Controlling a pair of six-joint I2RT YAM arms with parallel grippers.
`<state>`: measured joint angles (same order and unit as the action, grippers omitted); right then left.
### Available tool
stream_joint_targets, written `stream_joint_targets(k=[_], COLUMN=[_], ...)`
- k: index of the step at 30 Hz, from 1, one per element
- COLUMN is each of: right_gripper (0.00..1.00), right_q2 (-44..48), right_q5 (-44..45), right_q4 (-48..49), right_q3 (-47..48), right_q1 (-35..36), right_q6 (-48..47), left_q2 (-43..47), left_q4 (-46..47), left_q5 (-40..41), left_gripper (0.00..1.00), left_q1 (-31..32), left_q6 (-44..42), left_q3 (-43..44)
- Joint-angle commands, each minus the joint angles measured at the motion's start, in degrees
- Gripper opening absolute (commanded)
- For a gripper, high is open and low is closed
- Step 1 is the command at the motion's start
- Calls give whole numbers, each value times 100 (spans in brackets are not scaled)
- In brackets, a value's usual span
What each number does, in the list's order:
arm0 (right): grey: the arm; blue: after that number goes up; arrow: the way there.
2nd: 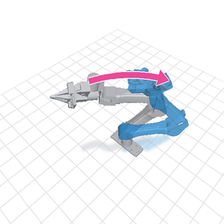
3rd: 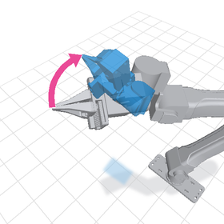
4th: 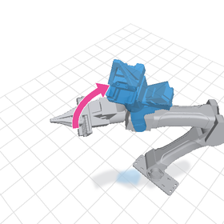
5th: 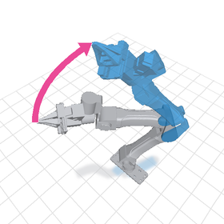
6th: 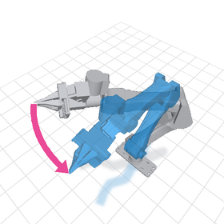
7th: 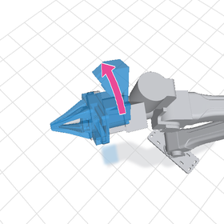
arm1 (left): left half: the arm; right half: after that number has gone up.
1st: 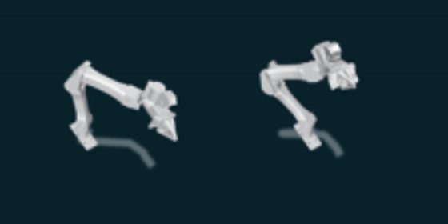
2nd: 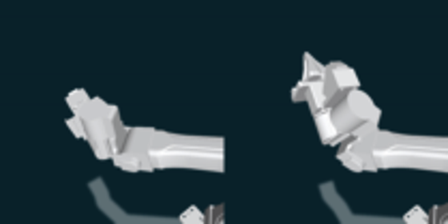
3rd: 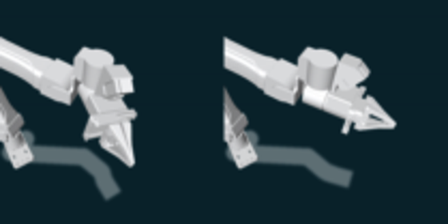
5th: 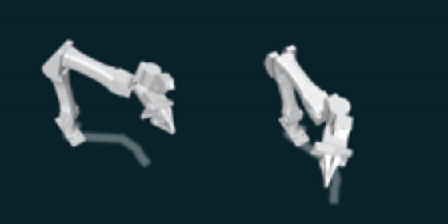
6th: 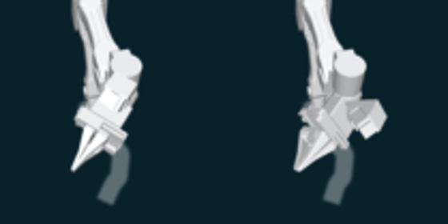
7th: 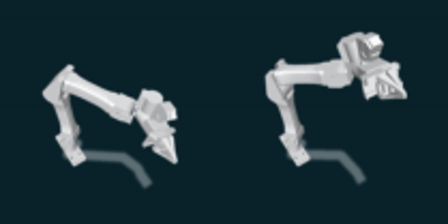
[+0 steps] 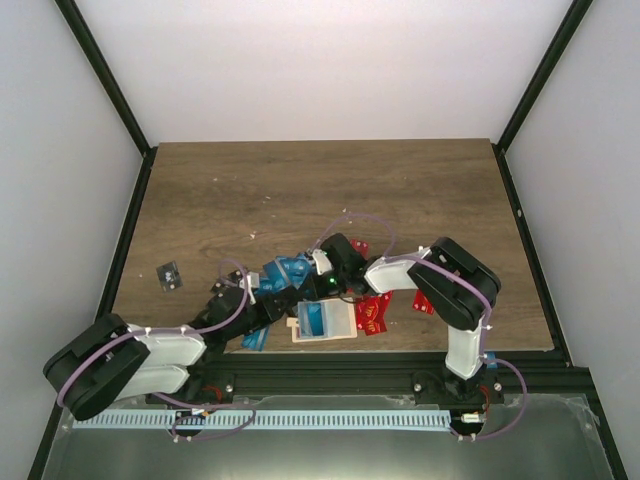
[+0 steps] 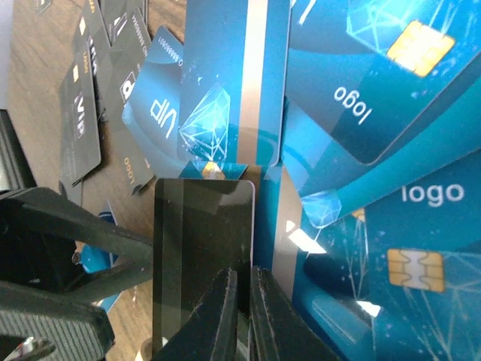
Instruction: Put the credit cards into the card holder
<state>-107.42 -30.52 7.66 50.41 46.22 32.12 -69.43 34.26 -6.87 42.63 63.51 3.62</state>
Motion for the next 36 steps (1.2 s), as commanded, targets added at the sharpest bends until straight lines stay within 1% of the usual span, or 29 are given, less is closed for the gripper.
stream_joint_targets(k=[1,6,14,18,22,32,36], right_gripper=[9,11,11,11,11,11,11], right_q2=[-148,-201,-246,-261,-248,-283,-302], right_q5=[-573,-901,-984,-983,-999,-1032,-1096], right_q4=[203,557,678,704,766,812,876], right_q3=[-284,-417,-362,-363,-372,-371,-400], right_q1=[-51,-154,-209,-228,-227,-227,-227], right_q6=[213,450,592,617,662,682,705], left_q2=[135,142,-133,-424,-767,-1691,-1936], left_q4=[644,914,882,1047,1433,2548,2903], left_q5=[64,43,31,-36,-191,-422,-460], left_gripper=[44,44,43,37,32,26,19], left_q1=[-17,-22,-23,-23,-19,-27,-27], left_q6=[28,50,-6,3,4,177,198], left_q3=[-81,-128,-32,-54,-27,-10,-2])
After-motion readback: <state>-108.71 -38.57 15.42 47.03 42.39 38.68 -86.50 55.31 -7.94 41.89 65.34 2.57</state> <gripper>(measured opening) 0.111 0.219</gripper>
